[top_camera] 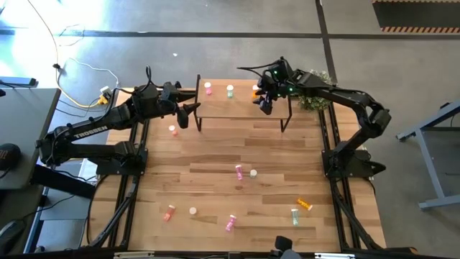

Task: Pick and place medicine bottles onto shelf by color
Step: Put the center orange pill bottle on the shelf, then put the bottom pink pill bottle on the shelf aligned with the other pink bottle

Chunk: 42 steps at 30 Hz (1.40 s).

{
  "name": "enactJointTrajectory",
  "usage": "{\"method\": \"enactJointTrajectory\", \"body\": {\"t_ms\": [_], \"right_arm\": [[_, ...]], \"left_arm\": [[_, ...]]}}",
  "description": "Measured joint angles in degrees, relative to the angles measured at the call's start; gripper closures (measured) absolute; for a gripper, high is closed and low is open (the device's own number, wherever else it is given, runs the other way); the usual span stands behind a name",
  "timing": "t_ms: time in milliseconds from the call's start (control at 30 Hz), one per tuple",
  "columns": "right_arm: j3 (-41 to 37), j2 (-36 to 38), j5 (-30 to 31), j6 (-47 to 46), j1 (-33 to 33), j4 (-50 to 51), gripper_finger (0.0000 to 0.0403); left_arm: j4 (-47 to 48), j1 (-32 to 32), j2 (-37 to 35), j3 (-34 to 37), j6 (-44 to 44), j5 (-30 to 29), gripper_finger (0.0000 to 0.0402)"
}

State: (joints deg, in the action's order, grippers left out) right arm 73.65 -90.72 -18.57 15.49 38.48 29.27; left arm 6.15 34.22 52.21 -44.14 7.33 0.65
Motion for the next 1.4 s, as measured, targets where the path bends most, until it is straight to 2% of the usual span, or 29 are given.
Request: {"method": "enactJointTrajectory", "body": {"t_ms": [633,867,1067,1267,1400], "right_arm": [[0.00,0.00,1.49,-3.19,-1.01,-0.25,0.0206],[0.00,1.28,1.42,-7.15,-2.89,2.71,0.0206],[2.23,3.91,1.26,-15.89,-7.06,8.46,0.0206],[5.35,5.07,1.37,-26.96,-14.39,11.53,0.0206],[6.56,5.07,1.51,-36.87,-20.62,12.92,0.0206]], "left_arm": [[0.02,0.00,0.00,0.00,-0.02,0.01,0.0187],[0.02,0.00,-0.02,0.00,-0.02,0.17,0.0187],[0.17,-0.04,-0.10,0.00,1.42,0.92,0.0187],[4.85,-0.65,-0.95,0.04,3.47,8.18,0.0187],[10.74,-3.00,-2.62,0.04,3.48,10.21,0.0187]]}}
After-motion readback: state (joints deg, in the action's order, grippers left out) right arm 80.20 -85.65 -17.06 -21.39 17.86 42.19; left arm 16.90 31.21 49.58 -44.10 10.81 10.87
